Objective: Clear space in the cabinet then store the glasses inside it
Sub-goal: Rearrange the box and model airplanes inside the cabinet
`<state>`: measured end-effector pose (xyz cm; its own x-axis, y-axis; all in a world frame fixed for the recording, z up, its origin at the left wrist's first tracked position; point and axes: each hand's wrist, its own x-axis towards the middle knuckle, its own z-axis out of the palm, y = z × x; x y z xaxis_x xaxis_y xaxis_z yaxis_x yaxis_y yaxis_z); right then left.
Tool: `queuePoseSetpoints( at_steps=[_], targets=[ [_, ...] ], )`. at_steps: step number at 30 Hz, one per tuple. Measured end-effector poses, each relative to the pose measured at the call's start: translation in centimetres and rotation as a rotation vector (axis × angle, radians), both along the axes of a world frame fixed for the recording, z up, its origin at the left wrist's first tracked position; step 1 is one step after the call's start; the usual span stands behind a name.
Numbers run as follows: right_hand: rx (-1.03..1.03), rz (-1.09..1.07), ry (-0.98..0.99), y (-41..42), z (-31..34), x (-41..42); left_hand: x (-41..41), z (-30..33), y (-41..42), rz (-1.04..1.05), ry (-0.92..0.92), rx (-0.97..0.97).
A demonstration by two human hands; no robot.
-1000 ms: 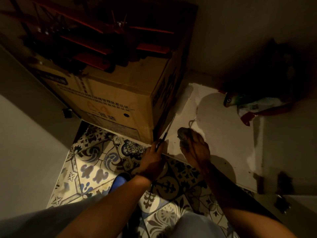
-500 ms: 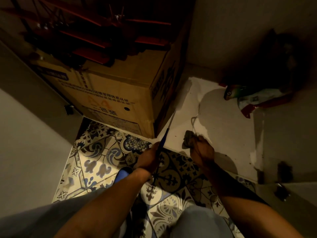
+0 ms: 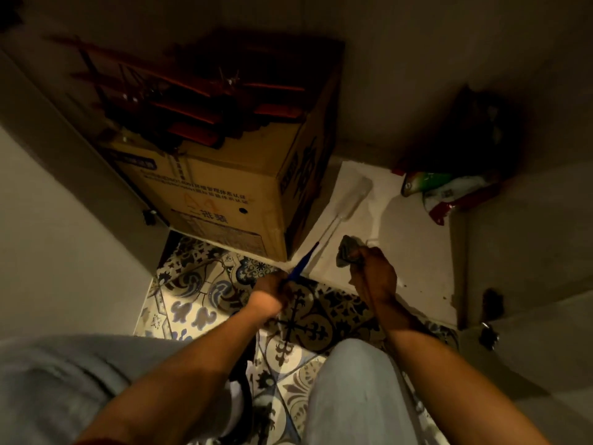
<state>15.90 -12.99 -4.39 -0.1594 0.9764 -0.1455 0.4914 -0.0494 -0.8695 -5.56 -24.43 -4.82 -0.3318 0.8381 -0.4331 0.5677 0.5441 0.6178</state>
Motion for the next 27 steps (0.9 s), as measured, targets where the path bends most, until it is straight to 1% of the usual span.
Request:
queuePoseSetpoints(
  at_steps=[1, 3, 4, 5, 6, 8, 10, 12, 15, 19, 22, 27],
  targets=[
    [0.021, 0.009, -0.017, -0.3, 0.7, 0.3, -0.1, 1.1, -0.1, -0.015, -0.001, 0.031],
    [0.183, -0.032, -0.08, 0.2, 2.1, 0.5, 0.1, 4.1, -0.2, -0.026, 0.01, 0.096],
    [0.174, -0.045, -0.051, 0.1, 3.4, 0.5, 0.4, 5.7, -0.3, -0.021, -0.005, 0.13],
    [0.179, -0.037, -0.063, 0.2, 4.7, 0.5, 0.8, 7.2, -0.6, -0.014, -0.037, 0.16],
    [0.209, -0.034, -0.16, 0.5, 6.2, 0.7, 1.0, 8.8, -0.8, -0.001, -0.065, 0.192],
    [0.267, -0.072, -0.211, 0.7, 8.2, 1.2, 1.7, 11.5, -1.4, 0.0, -0.125, 0.224],
    [0.347, -0.066, -0.181, 0.8, 9.6, 1.6, 2.2, 13.6, -1.8, -0.008, -0.192, 0.224],
    [0.443, -0.098, -0.115, 0.7, 11.1, 1.8, 2.5, 15.7, -2.0, -0.012, -0.219, 0.235],
    [0.494, -0.149, -0.028, 1.2, 14.6, 1.3, 2.4, 18.6, -2.4, -0.006, -0.266, 0.272],
    [0.563, -0.096, 0.101, 1.8, 17.5, 0.8, 0.9, 21.1, -2.7, 0.034, -0.361, 0.331],
    [0.592, -0.068, 0.193, 2.1, 19.1, 0.0, 0.1, 22.9, -3.0, 0.077, -0.388, 0.377],
    [0.563, -0.069, 0.221, 1.8, 21.2, -1.6, -1.1, 25.1, -4.4, 0.143, -0.439, 0.431]
  ],
)
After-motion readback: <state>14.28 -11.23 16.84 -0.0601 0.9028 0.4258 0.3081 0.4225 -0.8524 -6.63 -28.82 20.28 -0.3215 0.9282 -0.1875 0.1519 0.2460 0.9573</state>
